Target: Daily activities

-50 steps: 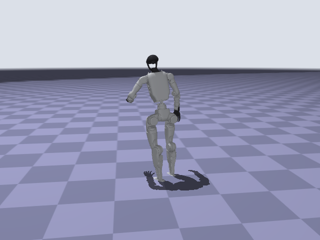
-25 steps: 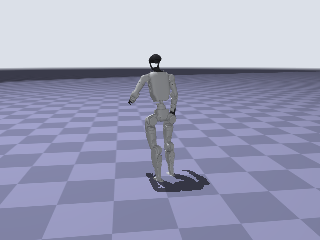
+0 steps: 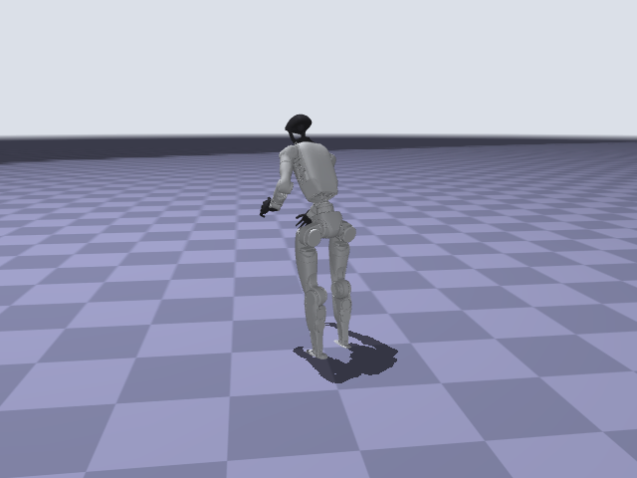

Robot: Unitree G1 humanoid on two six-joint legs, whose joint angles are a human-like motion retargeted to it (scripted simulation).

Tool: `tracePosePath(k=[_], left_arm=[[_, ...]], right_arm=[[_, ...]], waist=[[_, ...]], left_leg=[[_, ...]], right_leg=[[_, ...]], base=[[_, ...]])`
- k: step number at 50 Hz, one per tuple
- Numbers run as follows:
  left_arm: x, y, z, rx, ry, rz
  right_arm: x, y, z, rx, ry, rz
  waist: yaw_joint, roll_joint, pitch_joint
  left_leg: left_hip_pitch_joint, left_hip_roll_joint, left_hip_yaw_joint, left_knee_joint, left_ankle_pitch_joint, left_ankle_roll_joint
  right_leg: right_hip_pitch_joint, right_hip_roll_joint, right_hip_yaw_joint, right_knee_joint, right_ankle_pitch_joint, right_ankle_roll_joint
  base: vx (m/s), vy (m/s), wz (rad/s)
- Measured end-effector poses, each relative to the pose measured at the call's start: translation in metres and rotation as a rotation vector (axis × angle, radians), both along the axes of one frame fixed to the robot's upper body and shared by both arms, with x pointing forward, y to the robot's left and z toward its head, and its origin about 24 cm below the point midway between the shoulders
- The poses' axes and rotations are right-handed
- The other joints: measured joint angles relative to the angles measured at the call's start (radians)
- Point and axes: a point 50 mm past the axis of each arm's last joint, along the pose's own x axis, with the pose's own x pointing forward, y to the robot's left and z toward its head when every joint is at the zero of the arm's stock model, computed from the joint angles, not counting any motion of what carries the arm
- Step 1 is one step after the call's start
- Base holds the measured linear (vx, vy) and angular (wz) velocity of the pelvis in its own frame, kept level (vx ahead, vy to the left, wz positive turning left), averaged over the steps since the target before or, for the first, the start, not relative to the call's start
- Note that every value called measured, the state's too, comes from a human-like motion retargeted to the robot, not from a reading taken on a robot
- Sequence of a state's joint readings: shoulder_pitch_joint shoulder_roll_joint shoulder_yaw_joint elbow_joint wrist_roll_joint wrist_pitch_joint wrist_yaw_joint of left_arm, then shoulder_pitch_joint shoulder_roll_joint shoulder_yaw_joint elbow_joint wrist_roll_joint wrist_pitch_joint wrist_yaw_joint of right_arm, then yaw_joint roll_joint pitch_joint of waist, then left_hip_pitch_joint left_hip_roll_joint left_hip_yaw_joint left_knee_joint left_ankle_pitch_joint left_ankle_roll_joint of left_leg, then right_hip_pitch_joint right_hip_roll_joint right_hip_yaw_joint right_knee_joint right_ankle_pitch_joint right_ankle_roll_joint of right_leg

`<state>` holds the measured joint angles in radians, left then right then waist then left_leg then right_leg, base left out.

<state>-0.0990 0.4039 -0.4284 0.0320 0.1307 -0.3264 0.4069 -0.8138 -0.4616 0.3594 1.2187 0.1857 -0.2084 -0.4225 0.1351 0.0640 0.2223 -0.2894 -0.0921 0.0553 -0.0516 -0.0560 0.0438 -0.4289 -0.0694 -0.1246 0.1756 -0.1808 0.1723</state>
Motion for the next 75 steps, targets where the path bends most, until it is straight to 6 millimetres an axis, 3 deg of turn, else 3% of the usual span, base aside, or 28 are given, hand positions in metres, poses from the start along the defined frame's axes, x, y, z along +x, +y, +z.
tracePosePath(k=[7, 13, 22, 31, 40, 48, 60, 65, 75], left_arm=[[-0.006, -0.012, 0.001, -0.016, -0.026, -0.047], [-0.01, -0.019, 0.004, -0.029, -0.052, -0.082], [-0.016, -0.026, 0.005, -0.041, -0.062, -0.109], [-0.02, -0.019, -0.004, -0.03, -0.019, -0.071], [-0.018, 0.005, -0.008, 0.009, -0.017, 0.056], [-0.012, 0.021, 0.003, 0.017, -0.114, 0.187], [-0.004, 0.032, 0.024, -0.044, -0.244, 0.325], [-0.004, 0.032, 0.024, -0.104, -0.232, 0.352], [-0.005, 0.022, 0.021, -0.183, -0.18, 0.315]], right_arm=[[0.018, -0.022, 0.083, -0.023, -0.299, -0.138], [0.019, -0.035, 0.13, -0.06, -0.457, -0.221], [0.016, -0.039, 0.165, -0.11, -0.597, -0.278], [0.014, -0.017, 0.186, -0.146, -0.745, -0.245], [0.0, 0.026, 0.181, -0.25, -0.883, -0.099], [-0.036, 0.071, 0.154, -0.431, -0.949, 0.16], [-0.086, 0.117, 0.082, -0.498, -0.765, 0.545], [-0.095, 0.13, 0.071, -0.477, -0.722, 0.637], [-0.101, 0.152, 0.063, -0.468, -0.679, 0.788]], waist=[[0.076, 0.002, 0.009], [0.12, -0.01, 0.008], [0.145, -0.042, 0.0], [0.124, -0.09, -0.021], [0.062, -0.148, -0.052], [-0.011, -0.193, -0.063], [-0.083, -0.217, -0.036], [-0.097, -0.204, -0.027], [-0.092, -0.179, -0.025]], left_leg=[[-0.094, -0.011, -0.036, -0.004, 0.039, 0.001], [-0.145, -0.017, -0.057, -0.006, 0.054, 0.002], [-0.168, -0.02, -0.064, -0.007, 0.047, 0.004], [-0.123, -0.021, -0.046, -0.005, 0.013, 0.004], [-0.004, -0.03, -0.017, -0.001, -0.036, 0.006], [0.143, -0.055, 0.005, 0.022, -0.098, 0.005], [0.362, -0.097, 0.016, 0.019, -0.176, 0.005], [0.415, -0.094, 0.014, 0.014, -0.195, 0.003], [0.468, -0.092, -0.019, 0.047, -0.224, 0.008]], right_leg=[[-0.069, -0.015, -0.035, -0.027, 0.032, 0.004], [-0.107, -0.023, -0.056, -0.042, 0.046, 0.007], [-0.128, -0.03, -0.073, -0.033, 0.037, 0.007], [-0.111, -0.035, -0.07, 0.025, -0.011, 0.004], [-0.05, -0.051, -0.05, 0.139, -0.1, -0.007], [0.028, -0.083, -0.02, 0.297, -0.215, -0.033], [0.116, -0.149, -0.007, 0.562, -0.326, -0.09], [0.125, -0.161, -0.037, 0.612, -0.345, -0.123], [0.16, -0.108, 0.018, 0.559, -0.331, -0.115]], base=[[0.02, 0.04, 0.25], [0.02, 0.02, 0.1], [0.0, 0.0, 0.0], [0.0, 0.0, 0.0], [0.0, 0.0, 0.0], [0.0, 0.0, 0.0], [0.0, 0.0, 0.0], [0.01, 0.0, 0.04], [0.03, 0.02, 0.26]])
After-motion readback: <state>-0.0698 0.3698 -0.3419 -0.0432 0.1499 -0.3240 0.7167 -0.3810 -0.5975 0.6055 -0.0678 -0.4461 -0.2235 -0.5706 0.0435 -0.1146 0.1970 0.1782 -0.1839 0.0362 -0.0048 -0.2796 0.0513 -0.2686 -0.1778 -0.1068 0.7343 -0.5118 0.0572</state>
